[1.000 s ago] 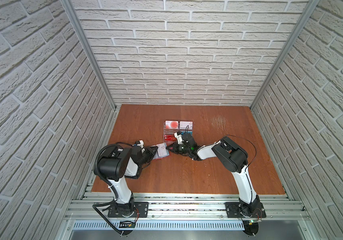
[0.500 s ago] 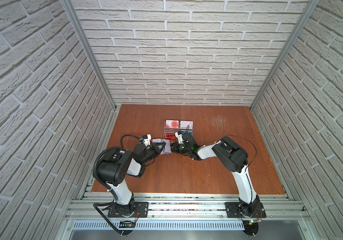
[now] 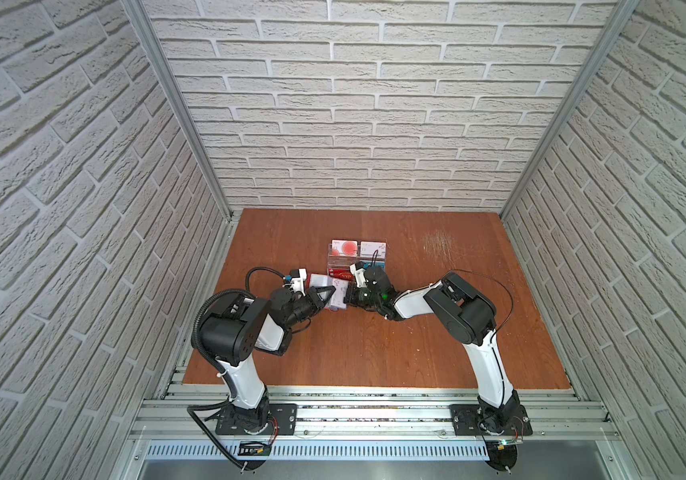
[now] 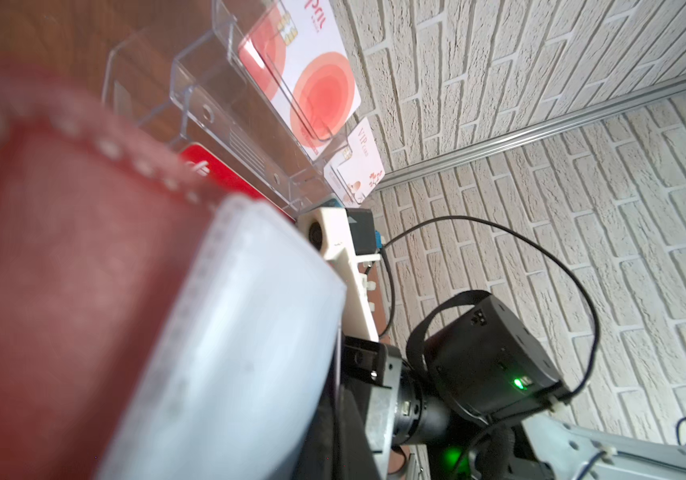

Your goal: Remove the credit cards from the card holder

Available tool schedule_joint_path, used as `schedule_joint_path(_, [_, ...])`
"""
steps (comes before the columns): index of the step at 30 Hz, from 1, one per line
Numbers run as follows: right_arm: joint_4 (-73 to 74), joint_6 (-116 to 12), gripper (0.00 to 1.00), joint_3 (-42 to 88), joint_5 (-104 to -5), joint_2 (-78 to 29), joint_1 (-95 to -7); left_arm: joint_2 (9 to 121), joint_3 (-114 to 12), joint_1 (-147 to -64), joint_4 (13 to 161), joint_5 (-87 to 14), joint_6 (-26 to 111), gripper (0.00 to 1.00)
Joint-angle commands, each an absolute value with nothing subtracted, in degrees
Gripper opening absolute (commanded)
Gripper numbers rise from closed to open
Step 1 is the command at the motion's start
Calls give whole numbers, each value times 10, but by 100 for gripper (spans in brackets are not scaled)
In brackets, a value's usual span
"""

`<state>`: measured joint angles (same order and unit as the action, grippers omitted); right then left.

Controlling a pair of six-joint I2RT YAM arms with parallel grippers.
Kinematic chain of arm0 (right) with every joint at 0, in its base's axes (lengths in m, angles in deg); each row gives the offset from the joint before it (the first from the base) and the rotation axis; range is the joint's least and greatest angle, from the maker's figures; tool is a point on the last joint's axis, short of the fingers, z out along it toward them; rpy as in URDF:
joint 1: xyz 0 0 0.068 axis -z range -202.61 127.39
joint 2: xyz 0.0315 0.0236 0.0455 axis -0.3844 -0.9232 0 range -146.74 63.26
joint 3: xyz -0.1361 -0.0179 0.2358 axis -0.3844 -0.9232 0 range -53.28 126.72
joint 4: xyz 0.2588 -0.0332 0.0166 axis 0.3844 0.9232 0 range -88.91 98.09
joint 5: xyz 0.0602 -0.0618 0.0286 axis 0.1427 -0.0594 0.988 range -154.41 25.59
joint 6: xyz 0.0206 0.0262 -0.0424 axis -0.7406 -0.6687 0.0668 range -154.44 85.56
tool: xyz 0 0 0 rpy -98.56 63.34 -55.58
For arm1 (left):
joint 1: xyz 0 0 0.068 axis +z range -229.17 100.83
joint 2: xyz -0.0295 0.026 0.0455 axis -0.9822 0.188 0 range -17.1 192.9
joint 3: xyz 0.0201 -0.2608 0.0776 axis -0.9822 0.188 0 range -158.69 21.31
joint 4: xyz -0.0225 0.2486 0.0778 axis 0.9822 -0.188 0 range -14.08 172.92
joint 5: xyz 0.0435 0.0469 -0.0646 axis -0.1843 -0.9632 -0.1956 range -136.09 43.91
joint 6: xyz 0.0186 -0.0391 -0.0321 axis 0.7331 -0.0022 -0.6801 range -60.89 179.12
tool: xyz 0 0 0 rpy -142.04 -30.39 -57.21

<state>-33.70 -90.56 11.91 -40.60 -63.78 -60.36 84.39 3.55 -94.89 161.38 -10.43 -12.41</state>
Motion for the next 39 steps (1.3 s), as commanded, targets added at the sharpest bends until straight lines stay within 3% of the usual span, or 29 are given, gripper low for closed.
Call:
schedule_joint_path(1, [-216, -917, 6, 85, -393, -684, -627, 853, 47, -948, 1633, -81, -114, 1])
schedule_joint_path(26, [-174, -895, 6, 97, -398, -687, -625, 820, 82, -772, 1517, -60, -96, 0])
schedule_joint_path(33, [-152, -862, 6, 98, -407, -640, -630, 835, 84, -755, 1531, -70, -115, 0])
schedule_joint_path(37, [-178, -866, 12, 103, -394, -624, -637, 846, 86, -774, 1552, -69, -119, 0])
schedule_joint_path(39, [-230, -894, 20, 94, -374, -629, -637, 853, 90, -787, 1562, -69, -117, 0])
